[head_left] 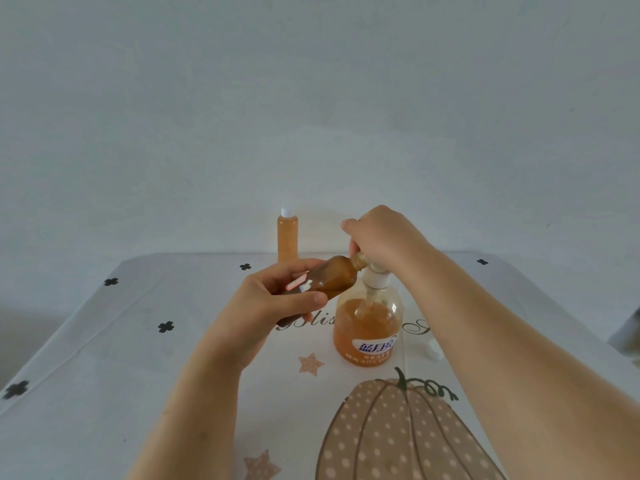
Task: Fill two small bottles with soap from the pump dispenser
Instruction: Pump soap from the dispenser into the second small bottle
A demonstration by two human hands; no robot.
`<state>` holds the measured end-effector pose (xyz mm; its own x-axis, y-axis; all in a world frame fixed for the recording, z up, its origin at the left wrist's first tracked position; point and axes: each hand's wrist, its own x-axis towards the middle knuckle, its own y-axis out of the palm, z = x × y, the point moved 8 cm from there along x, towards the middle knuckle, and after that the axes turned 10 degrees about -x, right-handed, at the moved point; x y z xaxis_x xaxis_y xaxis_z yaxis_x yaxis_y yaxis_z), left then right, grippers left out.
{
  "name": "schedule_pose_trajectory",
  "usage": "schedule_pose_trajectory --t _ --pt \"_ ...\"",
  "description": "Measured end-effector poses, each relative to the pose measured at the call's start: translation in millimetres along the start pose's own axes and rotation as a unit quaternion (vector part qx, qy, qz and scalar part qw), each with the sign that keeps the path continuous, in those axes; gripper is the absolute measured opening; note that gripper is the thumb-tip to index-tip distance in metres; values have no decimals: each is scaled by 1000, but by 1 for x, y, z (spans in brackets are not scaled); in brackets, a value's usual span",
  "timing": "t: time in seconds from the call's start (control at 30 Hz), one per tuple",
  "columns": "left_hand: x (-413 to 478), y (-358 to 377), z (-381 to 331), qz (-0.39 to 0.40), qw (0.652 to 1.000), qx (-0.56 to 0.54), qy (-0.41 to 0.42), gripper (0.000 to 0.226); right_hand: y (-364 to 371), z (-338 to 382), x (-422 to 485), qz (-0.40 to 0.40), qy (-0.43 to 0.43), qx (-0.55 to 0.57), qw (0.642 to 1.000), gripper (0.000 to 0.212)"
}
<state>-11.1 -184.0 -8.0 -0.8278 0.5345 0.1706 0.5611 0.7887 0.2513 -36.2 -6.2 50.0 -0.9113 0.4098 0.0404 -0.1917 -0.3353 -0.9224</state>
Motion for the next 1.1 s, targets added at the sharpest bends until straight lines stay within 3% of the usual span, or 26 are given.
schedule_pose_trajectory --t 0.23,0.7,1.1 --pt "0 2 -3 1 1000 -16 14 47 -12 10 -6 28 -16 -35 999 41" --pt "1 -2 3 2 1000 -10 -14 49 -5 3 -2 -29 -13 -50 998 41" --pt "1 -4 4 -3 1000 -2 -21 50 1 1 -3 -22 -5 -31 999 45"
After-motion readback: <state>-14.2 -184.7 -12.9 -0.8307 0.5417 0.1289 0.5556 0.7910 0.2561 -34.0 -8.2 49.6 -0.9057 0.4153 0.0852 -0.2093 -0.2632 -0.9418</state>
